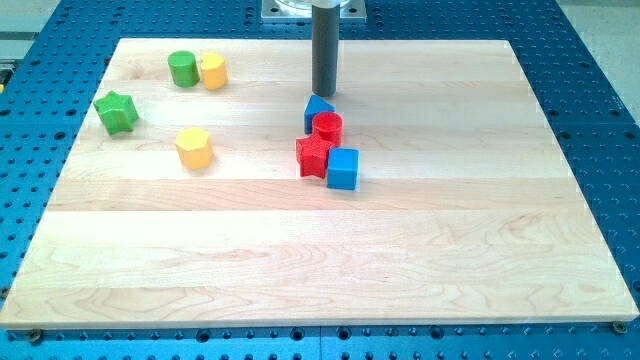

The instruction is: Push the yellow hexagon right side of the green star

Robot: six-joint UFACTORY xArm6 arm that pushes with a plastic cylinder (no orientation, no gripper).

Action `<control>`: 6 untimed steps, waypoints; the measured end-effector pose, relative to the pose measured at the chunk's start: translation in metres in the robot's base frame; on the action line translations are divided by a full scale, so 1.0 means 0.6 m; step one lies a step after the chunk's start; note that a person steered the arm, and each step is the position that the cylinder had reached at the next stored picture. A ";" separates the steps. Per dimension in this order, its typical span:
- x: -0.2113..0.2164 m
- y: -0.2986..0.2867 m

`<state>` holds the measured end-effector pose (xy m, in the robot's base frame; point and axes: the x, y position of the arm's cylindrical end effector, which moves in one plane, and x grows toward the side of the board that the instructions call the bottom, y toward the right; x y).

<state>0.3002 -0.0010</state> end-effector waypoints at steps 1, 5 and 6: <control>0.099 -0.010; 0.214 -0.147; 0.224 -0.167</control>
<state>0.4343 -0.1011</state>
